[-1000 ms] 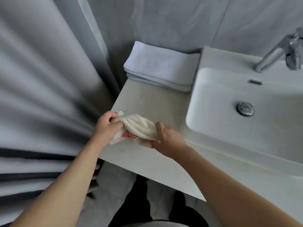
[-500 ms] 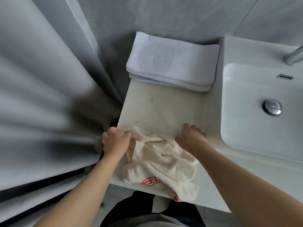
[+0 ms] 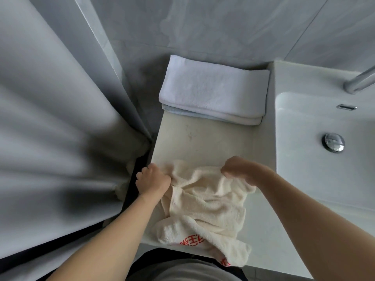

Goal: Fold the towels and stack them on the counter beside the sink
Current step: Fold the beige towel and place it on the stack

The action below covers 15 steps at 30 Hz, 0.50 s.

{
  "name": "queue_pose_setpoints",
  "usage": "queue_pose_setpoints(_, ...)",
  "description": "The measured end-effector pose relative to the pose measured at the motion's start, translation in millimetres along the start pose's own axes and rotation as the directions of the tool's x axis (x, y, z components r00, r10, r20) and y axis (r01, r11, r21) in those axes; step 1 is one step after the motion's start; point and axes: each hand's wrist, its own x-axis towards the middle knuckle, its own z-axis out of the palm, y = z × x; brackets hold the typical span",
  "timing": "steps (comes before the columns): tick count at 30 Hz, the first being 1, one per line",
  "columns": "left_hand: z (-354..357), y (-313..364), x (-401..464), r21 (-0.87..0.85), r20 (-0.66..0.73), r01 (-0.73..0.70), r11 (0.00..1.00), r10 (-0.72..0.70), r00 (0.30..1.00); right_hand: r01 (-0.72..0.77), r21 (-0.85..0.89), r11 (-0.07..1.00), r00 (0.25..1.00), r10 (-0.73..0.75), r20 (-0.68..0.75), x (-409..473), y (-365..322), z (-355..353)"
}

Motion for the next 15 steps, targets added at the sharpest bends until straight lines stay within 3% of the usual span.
queue_pose_setpoints(4, -5, 3, 6, 0.069, -0.066, -0.058, 0.996, 0.063, 0.996, -0.041, 0.397, 0.917, 0.998, 0.015, 0.067, -5, 4, -22)
queue_pose_setpoints(7, -10, 1, 18, 0.153, -0.034, -0.095, 0.984, 0.101, 0.994, -0.170, 0.409, 0.897, 0.964, 0.065, 0.258, -8, 16, -31)
queue_pose_setpoints(9, -12, 1, 23, 0.119, 0.003, -0.143, 0.983, 0.143, 0.990, -0.151, 0.364, 0.919, 0.967, 0.060, 0.249, -10, 18, -30)
queue_pose_setpoints(10, -11, 1, 23, 0.041, -0.015, -0.184, 0.982, 0.185, 0.983, -0.096, 0.257, 0.962, 0.981, 0.048, 0.187, -10, 18, -28)
queue_pose_setpoints(12, -7, 5, 20, -0.272, -0.086, -0.267, 0.925, 0.253, 0.964, -0.020, -0.154, 0.988, 0.999, 0.024, 0.022, -8, 17, -23)
queue_pose_setpoints(13, -7, 7, 17, -0.485, -0.097, -0.241, 0.840, 0.222, 0.970, -0.027, -0.266, 0.964, 1.000, 0.022, -0.022, -7, 17, -20)
queue_pose_setpoints(15, -15, 12, 10, -0.845, -0.034, -0.082, 0.529, 0.100, 0.994, -0.061, -0.313, 0.948, 0.998, 0.059, -0.016, -3, 19, -16)
